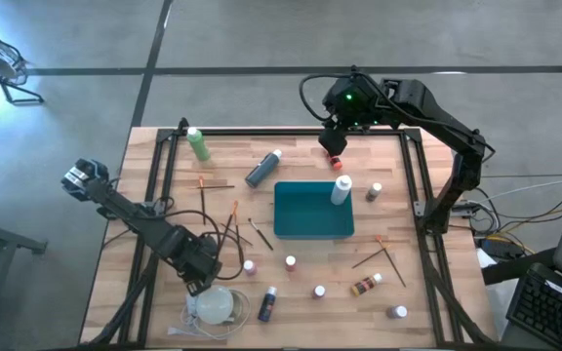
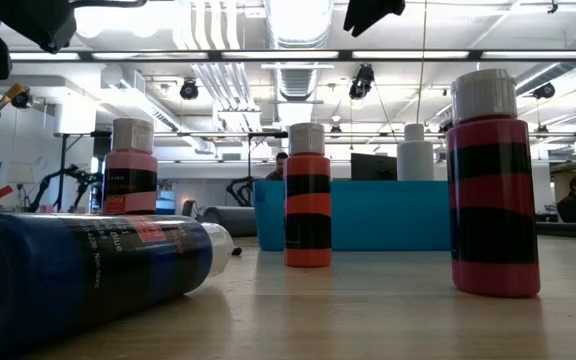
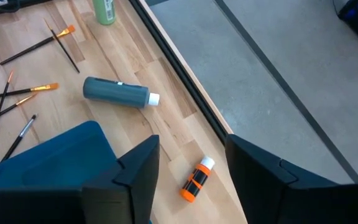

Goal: Pick & Place Paint Supplies
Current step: Adjust the green cup on the table, then put the gold paintbrush into the green cup

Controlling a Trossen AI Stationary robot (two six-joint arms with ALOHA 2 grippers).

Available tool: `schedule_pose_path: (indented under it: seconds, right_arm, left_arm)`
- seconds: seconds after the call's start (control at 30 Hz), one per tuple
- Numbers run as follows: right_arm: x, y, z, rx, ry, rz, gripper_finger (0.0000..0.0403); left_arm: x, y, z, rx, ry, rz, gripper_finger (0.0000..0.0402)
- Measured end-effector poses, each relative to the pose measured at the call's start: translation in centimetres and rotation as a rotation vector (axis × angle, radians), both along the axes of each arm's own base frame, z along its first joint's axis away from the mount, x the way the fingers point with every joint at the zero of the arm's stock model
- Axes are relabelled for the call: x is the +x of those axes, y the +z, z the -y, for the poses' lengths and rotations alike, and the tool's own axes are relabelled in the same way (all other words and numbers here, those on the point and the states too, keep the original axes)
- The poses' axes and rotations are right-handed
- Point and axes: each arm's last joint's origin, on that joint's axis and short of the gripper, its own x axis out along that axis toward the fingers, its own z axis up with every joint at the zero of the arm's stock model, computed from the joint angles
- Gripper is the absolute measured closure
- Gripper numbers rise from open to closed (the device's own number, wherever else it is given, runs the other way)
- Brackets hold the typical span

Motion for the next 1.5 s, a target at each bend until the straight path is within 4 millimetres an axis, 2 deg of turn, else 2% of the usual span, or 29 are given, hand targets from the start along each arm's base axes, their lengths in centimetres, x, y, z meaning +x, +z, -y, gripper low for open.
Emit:
schedule_pose_path:
  seconds: [0.2,0.63,1.03,1.2,1.43,1.5]
  right_arm:
    - [0.0,0.0,0.0,-0.001,0.002,-0.001,0.0244]
    - [0.0,0.0,0.0,0.002,-0.002,0.002,0.0268]
    - [-0.3,0.3,-0.1,0.006,-0.003,0.015,0.0244]
    - [-2.5,1.8,-1.3,0.096,0.102,0.081,0.0256]
    - [-9.1,3.9,-3.9,0.202,0.155,0.073,0.0302]
    - [-11.1,4.8,-4.6,0.199,0.14,0.14,0.0317]
  left_arm:
    - [-0.2,0.3,0.0,-0.055,-0.01,-0.02,0.024]
    - [-1.1,3.6,-0.9,-0.122,0.008,0.096,0.0239]
    - [-3.3,7.4,-2.7,-0.235,0.108,0.229,0.0239]
    - [-4.6,9.1,-3.7,-0.287,0.137,0.3,0.0239]
    - [-6.5,11.6,-5.6,-0.253,0.164,0.502,0.0239]
    - [-7.0,12.2,-6.2,-0.221,0.176,0.565,0.0239]
